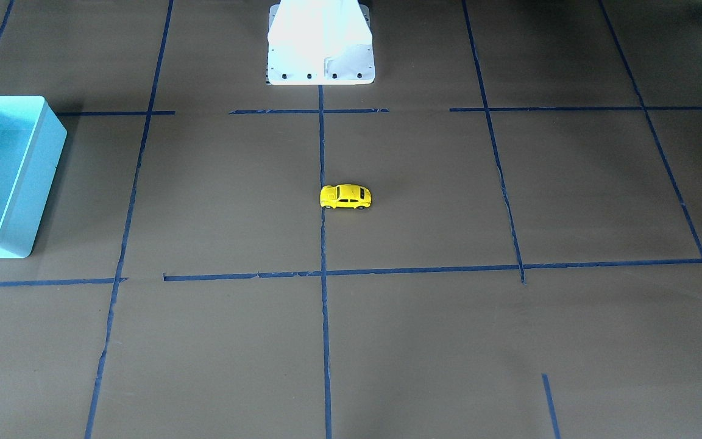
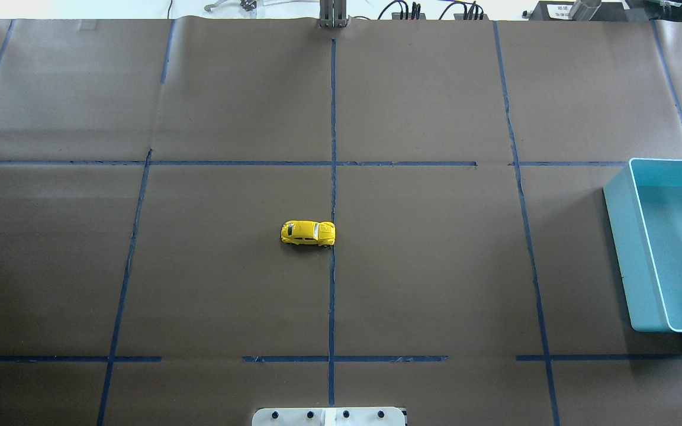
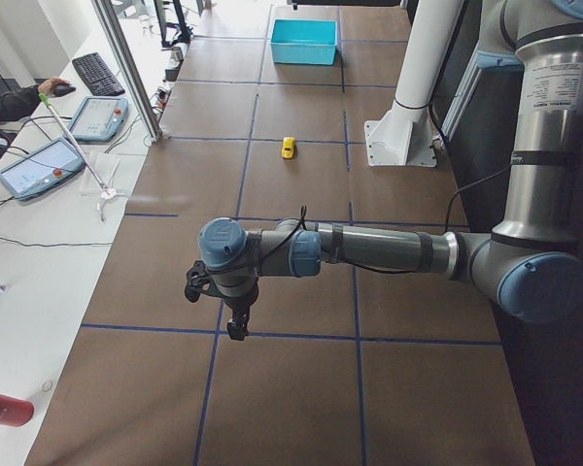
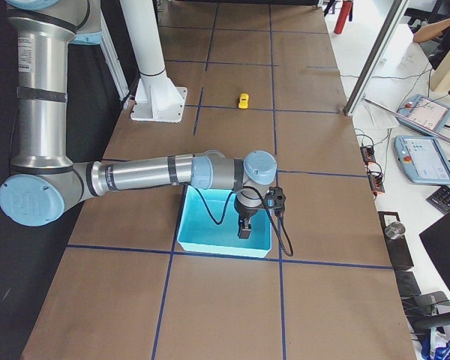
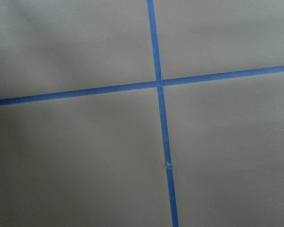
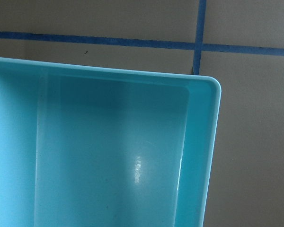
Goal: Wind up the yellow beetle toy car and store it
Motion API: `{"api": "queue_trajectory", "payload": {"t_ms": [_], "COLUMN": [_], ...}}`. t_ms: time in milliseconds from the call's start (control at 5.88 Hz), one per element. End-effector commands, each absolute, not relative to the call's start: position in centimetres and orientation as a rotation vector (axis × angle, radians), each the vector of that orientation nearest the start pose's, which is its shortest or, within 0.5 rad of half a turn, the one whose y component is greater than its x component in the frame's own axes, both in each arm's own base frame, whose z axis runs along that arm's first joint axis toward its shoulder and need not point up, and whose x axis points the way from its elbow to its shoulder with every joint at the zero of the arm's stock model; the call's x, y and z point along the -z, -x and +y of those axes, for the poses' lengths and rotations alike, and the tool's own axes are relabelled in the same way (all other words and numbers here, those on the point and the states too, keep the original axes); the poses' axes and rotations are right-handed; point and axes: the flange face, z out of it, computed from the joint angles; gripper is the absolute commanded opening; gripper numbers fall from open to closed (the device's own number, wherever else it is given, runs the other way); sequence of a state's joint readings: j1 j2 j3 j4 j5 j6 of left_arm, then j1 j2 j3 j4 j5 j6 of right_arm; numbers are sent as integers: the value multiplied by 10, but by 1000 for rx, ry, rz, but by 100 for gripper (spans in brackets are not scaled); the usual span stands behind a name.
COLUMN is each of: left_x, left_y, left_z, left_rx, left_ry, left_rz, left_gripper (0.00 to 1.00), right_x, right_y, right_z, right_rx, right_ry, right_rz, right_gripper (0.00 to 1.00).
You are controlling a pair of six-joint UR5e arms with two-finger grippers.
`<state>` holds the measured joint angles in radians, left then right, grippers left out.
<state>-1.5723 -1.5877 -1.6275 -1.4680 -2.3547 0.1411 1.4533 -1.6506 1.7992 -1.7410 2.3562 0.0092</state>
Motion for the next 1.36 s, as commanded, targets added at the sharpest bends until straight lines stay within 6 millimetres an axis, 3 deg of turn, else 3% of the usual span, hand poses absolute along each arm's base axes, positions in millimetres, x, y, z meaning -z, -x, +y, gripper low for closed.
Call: {"api": "queue_trajectory", "payload": {"t_ms": [0,851,1191], "left_x": [-632,-638,-619], "left_y": [64,64,60], "left_z": [-496,-495,-506], "left_rx": [-122,-111,-127], "left_ry": [-29,-12,-44], "left_rz": [784,785,786], "left_gripper": [100,100,100], "right_x": [-600,-600,-600], "right_y": [-10,-10,-10], "right_z": [-457,-457,-457], "right_rx": [94,93,93], "right_ry": [68,67,67], "right_rz": [-784,-785,-785], "right_gripper": [100,100,100]}}
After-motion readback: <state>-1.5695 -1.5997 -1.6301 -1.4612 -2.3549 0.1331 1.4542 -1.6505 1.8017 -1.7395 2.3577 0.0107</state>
